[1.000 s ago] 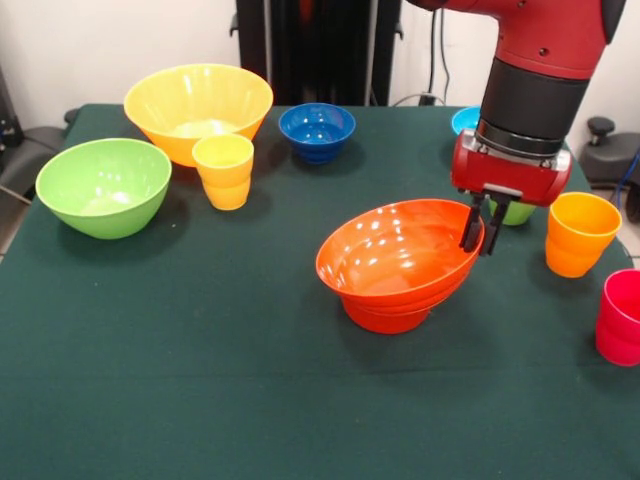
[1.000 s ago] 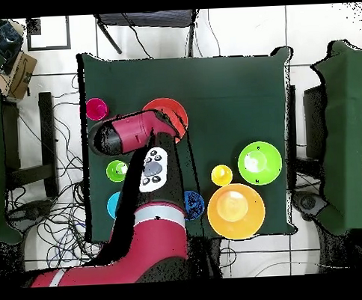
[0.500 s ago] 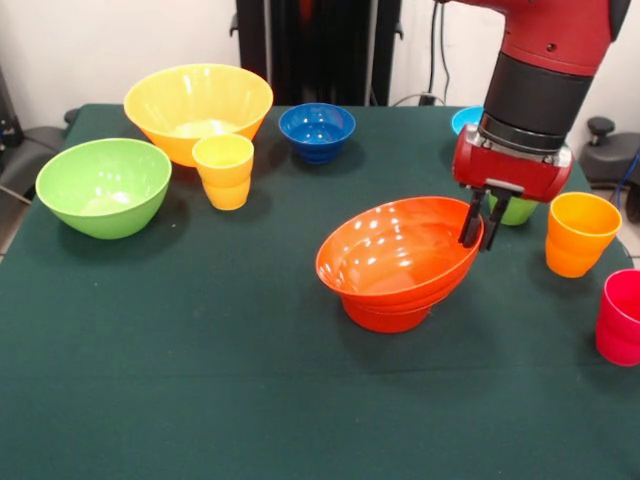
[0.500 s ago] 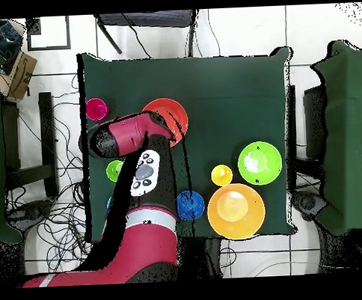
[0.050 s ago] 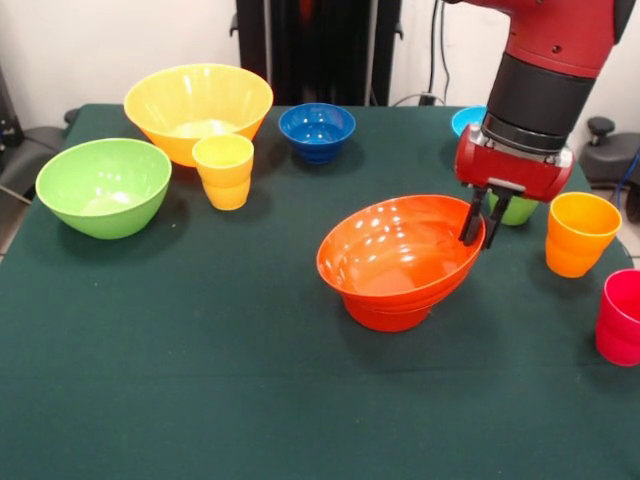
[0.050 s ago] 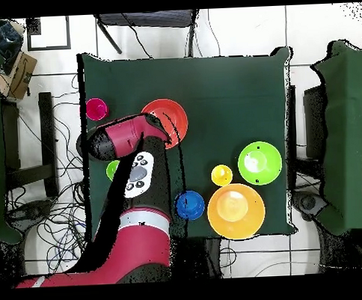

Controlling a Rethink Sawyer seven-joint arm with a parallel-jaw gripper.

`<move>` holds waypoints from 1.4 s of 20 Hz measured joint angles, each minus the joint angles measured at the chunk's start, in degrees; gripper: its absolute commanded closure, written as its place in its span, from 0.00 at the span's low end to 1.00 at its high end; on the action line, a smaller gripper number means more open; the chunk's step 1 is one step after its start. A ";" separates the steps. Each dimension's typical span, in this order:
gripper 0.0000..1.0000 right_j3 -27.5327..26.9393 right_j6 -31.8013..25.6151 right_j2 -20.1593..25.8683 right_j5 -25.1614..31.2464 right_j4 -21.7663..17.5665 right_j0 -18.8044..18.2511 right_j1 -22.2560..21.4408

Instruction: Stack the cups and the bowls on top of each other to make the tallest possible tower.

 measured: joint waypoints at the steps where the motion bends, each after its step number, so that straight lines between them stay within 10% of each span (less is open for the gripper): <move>1: 1.00 -0.14 0.00 -0.03 0.00 0.01 0.01 0.13; 28: 1.00 -3.12 0.00 -5.66 0.00 0.01 3.46 3.18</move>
